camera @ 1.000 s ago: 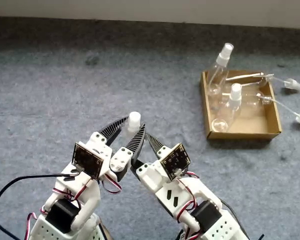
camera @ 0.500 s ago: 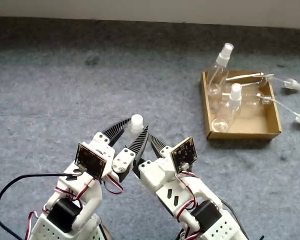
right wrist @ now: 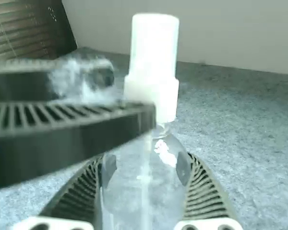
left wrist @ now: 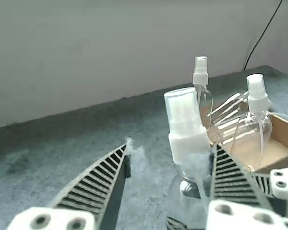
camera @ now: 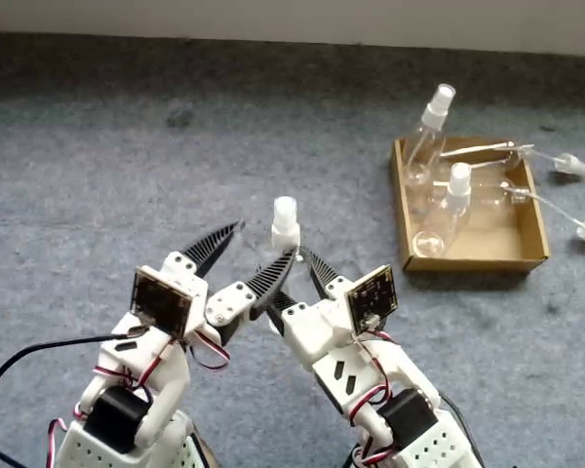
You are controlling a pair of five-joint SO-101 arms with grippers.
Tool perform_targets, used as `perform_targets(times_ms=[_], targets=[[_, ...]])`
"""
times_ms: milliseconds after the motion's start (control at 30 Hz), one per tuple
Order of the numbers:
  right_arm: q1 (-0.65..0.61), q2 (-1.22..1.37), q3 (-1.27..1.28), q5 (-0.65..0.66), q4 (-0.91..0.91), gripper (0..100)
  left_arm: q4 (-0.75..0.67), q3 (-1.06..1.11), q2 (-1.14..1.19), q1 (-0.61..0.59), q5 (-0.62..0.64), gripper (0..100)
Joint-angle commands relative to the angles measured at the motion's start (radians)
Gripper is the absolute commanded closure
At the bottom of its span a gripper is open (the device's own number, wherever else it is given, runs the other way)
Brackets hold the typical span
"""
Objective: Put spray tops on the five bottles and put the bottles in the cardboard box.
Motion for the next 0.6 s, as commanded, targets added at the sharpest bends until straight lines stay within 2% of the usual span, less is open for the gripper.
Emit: perform_targets(times_ms=[0, 267, 367, 567], targets=[[0.015, -0.015, -0.015, 0.104, -0.031, 95.4, 0.002, -0.127, -0.008, -0.054, -0.003, 79], [0.018, -0.015, -0.015, 0.172, -0.033, 95.4, 0.002, -0.133, -0.008, -0.076, -0.003, 79], [0.068, -0.015, -0.025, 0.184, -0.05, 95.4, 0.012, -0.157, -0.008, -0.076, -0.003, 79], [0.173, -0.007, -0.079, 0.186, -0.157, 95.4, 0.276, -0.262, -0.008, -0.07, -0.003, 79]])
